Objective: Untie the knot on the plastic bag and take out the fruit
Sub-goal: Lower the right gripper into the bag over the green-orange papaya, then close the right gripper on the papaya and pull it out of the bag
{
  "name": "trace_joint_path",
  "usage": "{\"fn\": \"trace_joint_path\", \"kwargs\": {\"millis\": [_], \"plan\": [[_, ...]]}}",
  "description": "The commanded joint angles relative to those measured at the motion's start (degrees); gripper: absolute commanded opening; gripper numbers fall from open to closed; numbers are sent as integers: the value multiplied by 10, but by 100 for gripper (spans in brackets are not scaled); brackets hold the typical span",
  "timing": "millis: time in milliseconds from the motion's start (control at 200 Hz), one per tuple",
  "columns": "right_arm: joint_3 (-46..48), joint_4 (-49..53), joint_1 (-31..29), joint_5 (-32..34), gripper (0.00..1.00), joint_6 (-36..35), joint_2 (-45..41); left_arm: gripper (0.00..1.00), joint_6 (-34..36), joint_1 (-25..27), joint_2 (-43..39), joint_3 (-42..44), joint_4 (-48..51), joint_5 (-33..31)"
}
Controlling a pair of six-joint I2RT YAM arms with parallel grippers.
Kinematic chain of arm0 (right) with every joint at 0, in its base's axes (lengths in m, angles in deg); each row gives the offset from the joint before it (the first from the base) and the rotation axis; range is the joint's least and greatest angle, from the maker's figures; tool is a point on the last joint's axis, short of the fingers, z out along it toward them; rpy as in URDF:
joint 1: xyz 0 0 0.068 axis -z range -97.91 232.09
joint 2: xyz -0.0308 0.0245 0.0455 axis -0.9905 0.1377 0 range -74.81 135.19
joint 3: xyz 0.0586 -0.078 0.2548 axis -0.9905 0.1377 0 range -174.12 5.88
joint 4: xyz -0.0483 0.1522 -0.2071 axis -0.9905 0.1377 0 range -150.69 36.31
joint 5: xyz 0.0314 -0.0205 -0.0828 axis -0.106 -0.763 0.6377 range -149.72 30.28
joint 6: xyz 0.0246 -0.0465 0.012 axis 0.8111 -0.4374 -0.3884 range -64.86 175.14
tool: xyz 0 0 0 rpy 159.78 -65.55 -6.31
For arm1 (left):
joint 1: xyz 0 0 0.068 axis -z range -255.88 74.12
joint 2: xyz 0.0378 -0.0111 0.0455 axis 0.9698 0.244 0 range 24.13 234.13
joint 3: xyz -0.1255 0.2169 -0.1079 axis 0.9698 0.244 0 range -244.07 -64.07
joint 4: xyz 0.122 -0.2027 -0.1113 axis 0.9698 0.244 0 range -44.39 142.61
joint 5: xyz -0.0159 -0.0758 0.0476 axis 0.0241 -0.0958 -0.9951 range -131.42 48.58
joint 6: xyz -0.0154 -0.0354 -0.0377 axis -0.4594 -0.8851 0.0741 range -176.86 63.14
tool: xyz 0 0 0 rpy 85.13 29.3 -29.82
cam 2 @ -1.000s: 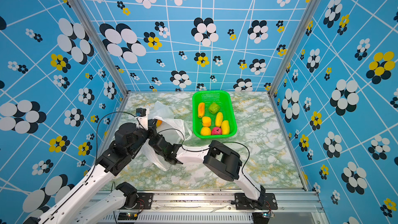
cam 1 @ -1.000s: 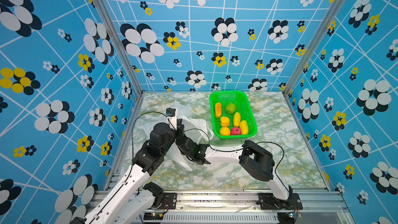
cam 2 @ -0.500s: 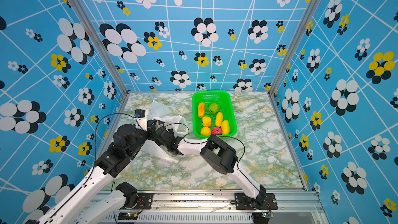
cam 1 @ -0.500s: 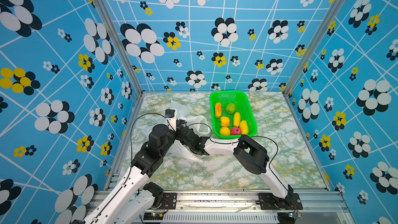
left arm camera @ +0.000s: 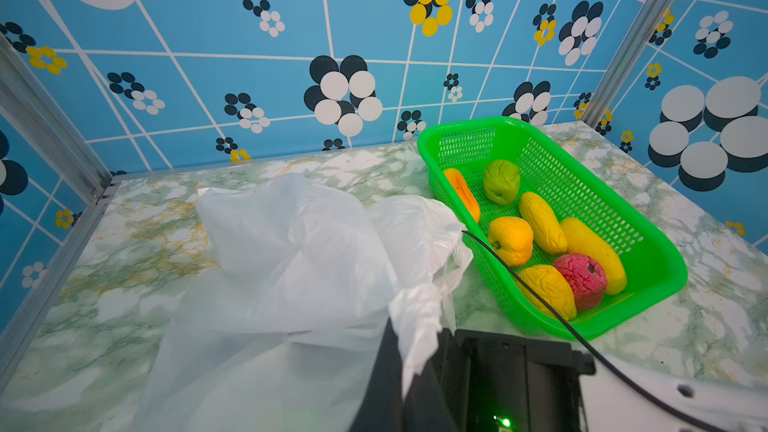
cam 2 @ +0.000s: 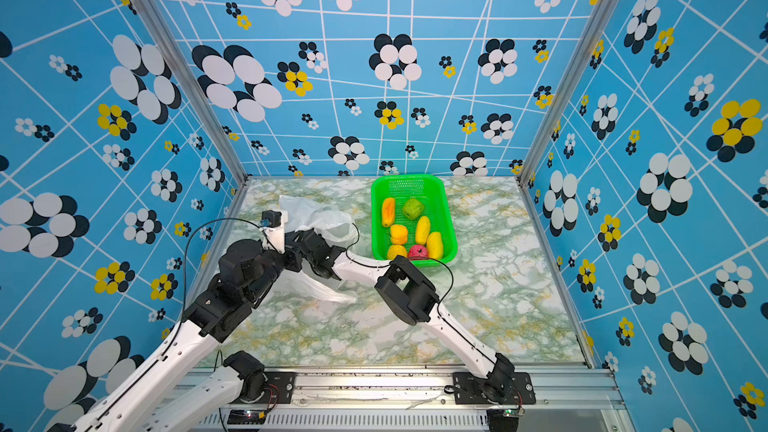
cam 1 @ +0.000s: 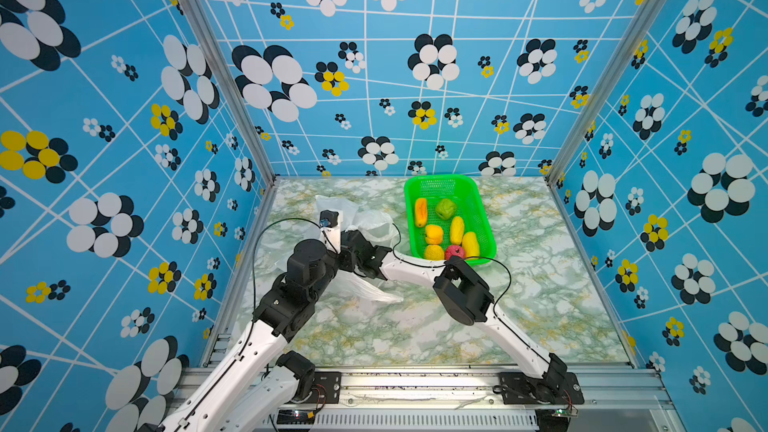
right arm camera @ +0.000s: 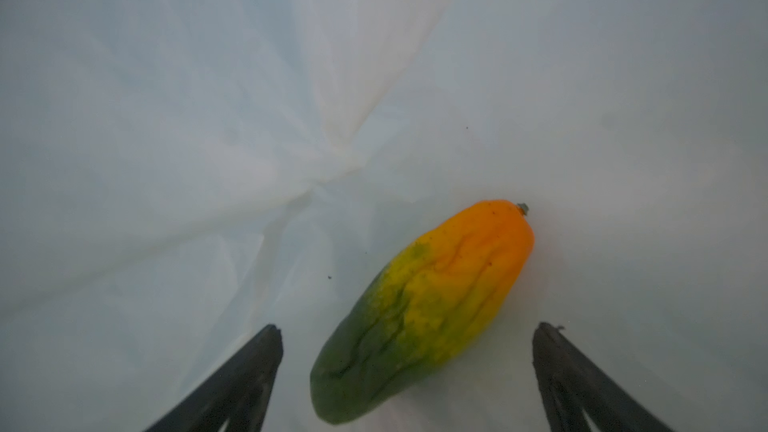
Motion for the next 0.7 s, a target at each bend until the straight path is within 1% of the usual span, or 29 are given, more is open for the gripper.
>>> {"fn": "trace_joint_path", "kwargs": {"millis": [0, 65, 110, 270, 385, 465, 540, 695], "plan": [[-107, 125, -2, 26, 95, 15, 59, 0, -3, 2, -3, 5, -15, 14], [-164, 166, -2, 42, 95, 15, 93, 0, -3, 2, -6, 5, -16, 14], [-186, 181, 0, 44, 94, 18, 109, 0, -4, 2, -8, 7, -16, 13], [-161, 175, 3, 55, 87, 23, 107, 0, -5, 2, -14, 11, -18, 4], [-107, 139, 4, 64, 81, 18, 83, 0, -6, 2, -17, 13, -16, -9], [-62, 104, 4, 64, 74, 11, 55, 0, -7, 3, -18, 15, -16, -17], [7, 42, 3, 54, 63, -5, 14, 0, -8, 2, -17, 16, -16, -28], [152, -75, 3, 40, 53, -35, -87, 0, -10, 0, -9, 14, -13, -61]]}}
